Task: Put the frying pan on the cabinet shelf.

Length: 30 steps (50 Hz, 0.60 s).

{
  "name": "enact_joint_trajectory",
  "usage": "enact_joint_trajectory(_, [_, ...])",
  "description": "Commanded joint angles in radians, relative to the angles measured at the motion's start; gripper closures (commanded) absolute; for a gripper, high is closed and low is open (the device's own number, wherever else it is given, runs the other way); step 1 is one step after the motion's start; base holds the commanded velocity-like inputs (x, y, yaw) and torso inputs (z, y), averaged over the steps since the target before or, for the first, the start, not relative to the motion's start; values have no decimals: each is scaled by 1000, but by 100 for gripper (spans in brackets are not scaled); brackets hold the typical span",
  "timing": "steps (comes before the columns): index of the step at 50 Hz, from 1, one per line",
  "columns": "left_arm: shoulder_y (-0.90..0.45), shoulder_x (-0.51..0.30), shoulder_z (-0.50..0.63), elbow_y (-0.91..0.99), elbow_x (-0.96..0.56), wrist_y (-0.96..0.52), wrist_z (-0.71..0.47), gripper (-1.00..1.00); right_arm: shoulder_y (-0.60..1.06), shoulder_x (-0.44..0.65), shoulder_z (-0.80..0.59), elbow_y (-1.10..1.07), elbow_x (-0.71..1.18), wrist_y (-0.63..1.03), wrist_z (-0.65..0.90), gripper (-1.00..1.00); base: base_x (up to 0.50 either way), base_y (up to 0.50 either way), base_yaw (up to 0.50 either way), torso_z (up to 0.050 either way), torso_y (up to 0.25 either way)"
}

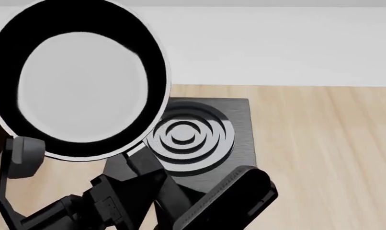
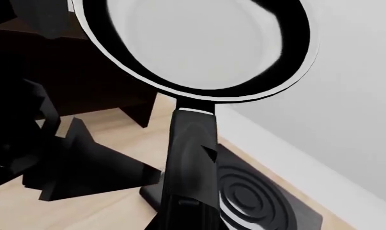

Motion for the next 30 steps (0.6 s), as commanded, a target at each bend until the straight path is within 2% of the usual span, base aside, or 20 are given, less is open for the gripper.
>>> enact_joint_trajectory(1, [-1,-3,1,0,-4,20,-6,-100,12,-3,3,-33,4,-30,-17,100,0,0,0,0,0])
enact_joint_trajectory(9, [4,3,-8,7,-9,49,-20,-100,10,3,-9,-33,1,-33,-20,100,0,0,0,1,1])
enact_joint_trajectory(10, [4,4,-9,9,-5,52,-20,100,6,5,-15,-29,-6,-41,-24,100,0,0,0,0,0])
enact_joint_trajectory(30, [2,8,-14,20,28,100,-2,100,-3,18,-56,-18,-24,-69,-47,100,0,0,0,1,2])
